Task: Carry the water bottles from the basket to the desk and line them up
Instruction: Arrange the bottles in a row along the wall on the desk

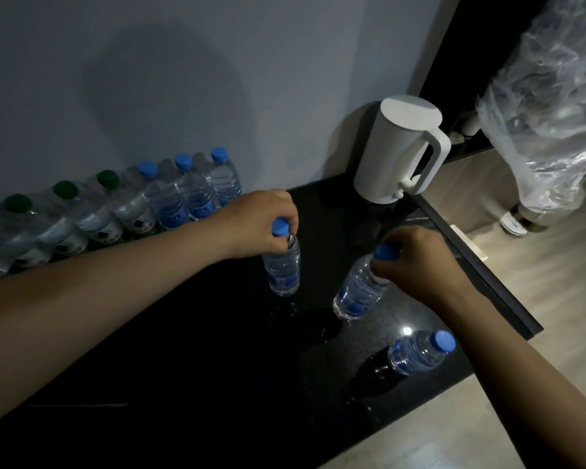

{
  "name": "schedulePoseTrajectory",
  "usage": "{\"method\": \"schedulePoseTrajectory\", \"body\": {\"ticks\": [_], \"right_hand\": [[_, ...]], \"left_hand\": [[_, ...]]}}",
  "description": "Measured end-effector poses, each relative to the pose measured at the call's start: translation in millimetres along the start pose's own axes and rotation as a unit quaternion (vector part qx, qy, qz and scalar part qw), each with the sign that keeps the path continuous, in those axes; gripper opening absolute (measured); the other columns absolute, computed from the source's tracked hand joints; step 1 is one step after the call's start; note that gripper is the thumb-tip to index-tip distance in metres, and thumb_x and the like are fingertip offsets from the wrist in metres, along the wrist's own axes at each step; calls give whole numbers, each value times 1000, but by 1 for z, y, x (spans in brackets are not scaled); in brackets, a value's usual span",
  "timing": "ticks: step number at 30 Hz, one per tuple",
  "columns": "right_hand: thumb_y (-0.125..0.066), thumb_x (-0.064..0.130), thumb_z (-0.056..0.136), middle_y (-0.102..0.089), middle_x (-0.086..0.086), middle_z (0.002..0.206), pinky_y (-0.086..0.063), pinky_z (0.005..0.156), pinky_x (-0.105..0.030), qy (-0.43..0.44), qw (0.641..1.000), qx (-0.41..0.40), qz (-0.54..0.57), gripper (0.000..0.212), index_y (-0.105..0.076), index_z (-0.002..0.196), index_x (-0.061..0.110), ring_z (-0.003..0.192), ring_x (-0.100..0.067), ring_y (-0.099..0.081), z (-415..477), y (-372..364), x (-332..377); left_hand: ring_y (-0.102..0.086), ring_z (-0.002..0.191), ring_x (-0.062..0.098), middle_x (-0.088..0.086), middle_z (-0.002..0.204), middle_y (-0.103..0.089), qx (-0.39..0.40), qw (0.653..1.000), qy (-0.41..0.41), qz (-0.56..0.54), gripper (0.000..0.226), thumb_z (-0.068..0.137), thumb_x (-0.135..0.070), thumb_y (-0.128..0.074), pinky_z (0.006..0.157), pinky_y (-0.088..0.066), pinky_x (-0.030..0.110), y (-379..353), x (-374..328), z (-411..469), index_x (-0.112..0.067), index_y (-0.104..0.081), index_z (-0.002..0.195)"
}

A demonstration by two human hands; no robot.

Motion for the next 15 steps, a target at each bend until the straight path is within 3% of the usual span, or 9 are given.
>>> {"method": "schedulePoseTrajectory", "body": {"ticks": [5, 15], "right_hand": [[-74, 25, 77, -57, -2, 105, -46, 71, -21, 23, 1000, -4, 8, 35, -62, 108, 14, 90, -14, -56, 31, -1, 18], [-75, 25, 75, -62, -2, 97, -37, 61, -13, 56, 998, -1, -1, 31, -66, 103, 14, 81, -12, -57, 108, -15, 39]], "left_hand": [[-55, 88, 8, -13, 93, -53, -17, 1000, 1, 18, 14, 75, -17, -68, 83, -51, 36, 15, 22, 23, -28, -63, 83], [-52, 97, 7, -10, 107, -53, 48, 994, 3, 97, 24, 82, -16, -65, 90, -47, 30, 36, 91, 86, -27, -65, 103]]}}
Point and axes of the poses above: each hand's wrist, its own z-axis towards the middle knuckle, its own y-axis out of the back of the hand, x = y × z, the point moved 8 cm from there along z, towards the middle knuckle
